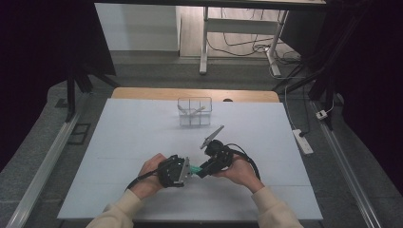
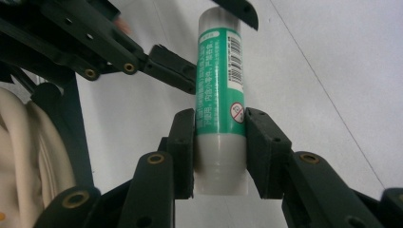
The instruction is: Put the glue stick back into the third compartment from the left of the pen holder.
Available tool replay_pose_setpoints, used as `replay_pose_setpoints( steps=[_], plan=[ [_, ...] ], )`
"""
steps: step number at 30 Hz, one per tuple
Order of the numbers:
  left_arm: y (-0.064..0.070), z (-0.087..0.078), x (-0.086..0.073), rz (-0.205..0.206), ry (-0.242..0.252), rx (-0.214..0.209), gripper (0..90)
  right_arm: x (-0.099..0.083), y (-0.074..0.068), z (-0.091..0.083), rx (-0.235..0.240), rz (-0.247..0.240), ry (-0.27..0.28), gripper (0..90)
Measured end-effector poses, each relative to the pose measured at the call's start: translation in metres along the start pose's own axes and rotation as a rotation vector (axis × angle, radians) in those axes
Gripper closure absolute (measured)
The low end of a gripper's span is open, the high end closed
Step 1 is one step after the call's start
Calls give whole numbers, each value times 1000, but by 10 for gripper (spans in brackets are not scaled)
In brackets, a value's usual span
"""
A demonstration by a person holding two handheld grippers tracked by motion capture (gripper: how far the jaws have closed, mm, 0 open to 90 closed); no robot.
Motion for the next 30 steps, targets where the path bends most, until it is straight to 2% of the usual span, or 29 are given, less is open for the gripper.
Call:
replay_pose_setpoints(
  steps=[3, 9, 10, 14, 17, 21, 30],
  plan=[
    [3, 1, 2, 24, 3, -17, 545, 1, -2, 0, 14, 8, 5, 645],
    [6, 0, 0, 33, 13, -56, 623, 4, -3, -4, 31, 3, 46, 641],
    [7, 1, 1, 14, 31, -63, 635, 5, -3, -6, 31, 9, 57, 638],
    [6, 1, -1, -14, 42, -79, 662, 10, -2, -10, 26, 11, 128, 605],
    [3, 1, -6, -53, 39, -73, 663, 12, 3, -14, 13, 15, 199, 565],
    [-3, -1, -10, -130, 69, -57, 663, 13, 8, -21, 0, 29, 292, 500],
    [-16, -8, -18, -255, 124, -36, 663, 10, 17, -40, -1, 64, 494, 416]
  ],
)
Point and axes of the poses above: each handheld gripper's, and its own axes: z roughly forward along the jaws, x roughly out of its top, y roughly to its right, the point moved 9 cm from there along z, roughly forward along the jaws, and after that the axes turned 15 degrees about z, right-handed, at the moved point
